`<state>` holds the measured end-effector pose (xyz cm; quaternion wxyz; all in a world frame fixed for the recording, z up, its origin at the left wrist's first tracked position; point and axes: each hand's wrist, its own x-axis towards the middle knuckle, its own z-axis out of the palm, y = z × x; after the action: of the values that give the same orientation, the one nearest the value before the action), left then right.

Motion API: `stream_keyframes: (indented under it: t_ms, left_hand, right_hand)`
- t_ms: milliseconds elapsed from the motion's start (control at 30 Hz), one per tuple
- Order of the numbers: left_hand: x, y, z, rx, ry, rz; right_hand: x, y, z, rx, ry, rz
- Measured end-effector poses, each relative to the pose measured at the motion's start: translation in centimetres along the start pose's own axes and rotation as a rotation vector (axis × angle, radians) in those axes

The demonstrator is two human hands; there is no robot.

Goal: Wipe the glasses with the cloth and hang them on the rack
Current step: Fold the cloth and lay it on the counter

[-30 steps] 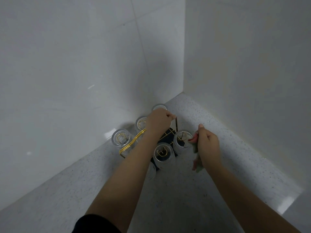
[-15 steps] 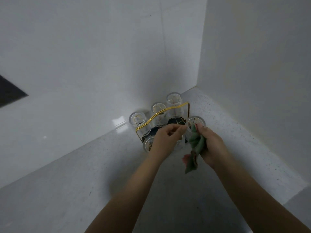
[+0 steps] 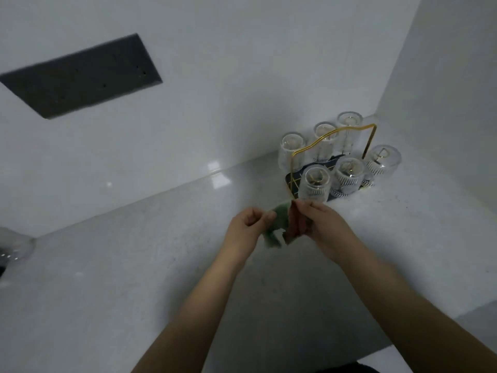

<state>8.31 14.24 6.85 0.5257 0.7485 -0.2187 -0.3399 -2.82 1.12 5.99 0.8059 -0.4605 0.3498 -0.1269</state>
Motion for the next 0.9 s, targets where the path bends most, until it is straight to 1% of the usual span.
stream_keyframes:
  t_ms: [100, 167, 267, 333, 433, 500, 633, 800, 833, 900]
  left_hand:
    - [-1.9, -1.3, -3.4, 0.073, 0.002, -0.012]
    - [-2.6, -2.1, -5.0, 0.078, -0.006, -0.021]
    - [-3.9, -3.5, -7.3, 0.018, -0.057, -0.057]
    - [-4.6, -4.6, -8.9, 0.007, -0.143, -0.1]
    - [-5.0, -6.5, -11.1, 0.071, -0.322, -0.161]
    - [-5.1, -7.7, -12.4, 0.074, -0.385, -0.18]
    - [-4.4, -9.7, -13.7, 0.03, -0.345, -0.19]
    - [-3.3, -12.4, -13.5, 0.13, -0.342, -0.25]
    - [-2.9, -12.9, -13.2, 0.178, -0.306, -0.238]
    - [-1.8, -14.2, -12.0, 0.31, -0.203, -0.21]
  right_hand:
    - [-1.3, 2.6, 3.6, -0.126, -0.079, 0.026]
    - [-2.1, 3.9, 5.1, -0.232, -0.11, 0.019]
    - [-3.1, 5.4, 6.9, -0.217, -0.063, -0.019]
    - [-3.6, 6.0, 7.9, -0.168, -0.02, -0.049]
    - [-4.1, 5.7, 9.0, -0.158, 0.01, -0.094]
    - [-4.2, 5.5, 9.3, -0.184, 0.054, -0.131]
    - [-3.6, 7.1, 8.4, -0.351, 0.183, -0.132]
    - [-2.5, 10.5, 7.0, -0.409, 0.274, 0.017]
    - [-1.8, 11.2, 6.7, -0.434, 0.315, 0.04]
    - [-0.3, 12.9, 5.9, -0.604, 0.399, 0.067]
